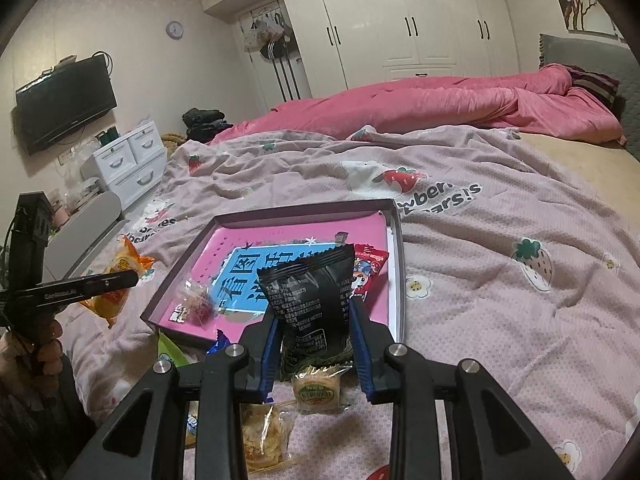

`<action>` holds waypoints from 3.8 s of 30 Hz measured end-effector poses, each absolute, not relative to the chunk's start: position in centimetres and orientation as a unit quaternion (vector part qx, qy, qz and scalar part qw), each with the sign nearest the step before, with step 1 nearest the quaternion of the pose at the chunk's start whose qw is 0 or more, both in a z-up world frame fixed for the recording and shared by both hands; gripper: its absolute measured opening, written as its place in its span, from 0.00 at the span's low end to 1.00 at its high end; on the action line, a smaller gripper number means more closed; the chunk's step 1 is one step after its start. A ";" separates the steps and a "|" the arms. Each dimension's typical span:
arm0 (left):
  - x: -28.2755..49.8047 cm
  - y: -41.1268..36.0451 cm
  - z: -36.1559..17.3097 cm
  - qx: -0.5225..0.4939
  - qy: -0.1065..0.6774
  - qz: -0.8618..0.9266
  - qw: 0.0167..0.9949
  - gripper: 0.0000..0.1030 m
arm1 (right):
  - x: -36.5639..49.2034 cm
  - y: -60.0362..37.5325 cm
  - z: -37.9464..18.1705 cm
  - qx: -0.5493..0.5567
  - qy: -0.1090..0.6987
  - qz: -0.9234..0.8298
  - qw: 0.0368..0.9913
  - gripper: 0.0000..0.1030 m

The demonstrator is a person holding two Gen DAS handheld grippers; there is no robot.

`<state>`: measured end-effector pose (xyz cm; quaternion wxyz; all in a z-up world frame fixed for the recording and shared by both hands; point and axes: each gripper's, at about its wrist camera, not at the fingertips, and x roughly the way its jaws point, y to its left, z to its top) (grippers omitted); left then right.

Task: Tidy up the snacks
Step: 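Lift the wafer bag over the tray with the left tool while the right tool lifts the black bag, then lower the wafer bag into the tray with the left tool while the right tool lowers the black bag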

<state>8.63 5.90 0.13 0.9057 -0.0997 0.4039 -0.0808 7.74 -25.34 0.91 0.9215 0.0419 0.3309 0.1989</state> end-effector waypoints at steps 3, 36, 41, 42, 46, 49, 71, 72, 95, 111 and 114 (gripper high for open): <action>9.3 5.7 -0.2 -0.095 0.405 -0.078 0.906 0.27 | 8.0 -25.2 0.9 0.043 0.329 0.196 0.923 0.32; 12.7 4.1 -4.1 -0.063 0.448 -0.051 0.890 0.26 | 11.4 -26.2 -0.5 0.079 0.344 0.163 0.922 0.32; 12.8 3.8 -4.2 -0.061 0.448 -0.056 0.890 0.26 | 11.8 -26.1 -0.9 0.078 0.350 0.161 0.920 0.32; 12.8 3.8 -4.3 -0.061 0.449 -0.057 0.890 0.26 | 11.9 -26.0 -1.0 0.077 0.351 0.159 0.920 0.32; 12.8 3.7 -4.3 -0.060 0.449 -0.059 0.890 0.26 | 12.1 -25.8 -1.4 0.065 0.360 0.150 0.919 0.32; 12.7 3.6 -4.3 -0.058 0.449 -0.060 0.890 0.26 | 12.3 -25.6 -1.7 0.061 0.365 0.147 0.917 0.32; 12.8 3.7 -4.5 -0.058 0.449 -0.058 0.890 0.26 | 14.2 -24.9 -3.9 0.037 0.395 0.123 0.910 0.32; 12.8 3.7 -4.5 -0.058 0.450 -0.058 0.889 0.26 | 14.3 -24.9 -3.9 0.037 0.395 0.122 0.910 0.32; 13.5 3.0 -4.8 -0.061 0.452 -0.069 0.887 0.26 | 14.4 -24.3 -4.5 0.039 0.403 0.140 0.904 0.33; 13.3 2.1 -5.0 -0.061 0.456 -0.091 0.883 0.26 | 14.1 -23.8 -4.5 0.039 0.400 0.158 0.902 0.33; 13.4 2.3 -5.0 -0.063 0.457 -0.090 0.883 0.26 | 14.1 -23.8 -4.5 0.040 0.401 0.158 0.902 0.33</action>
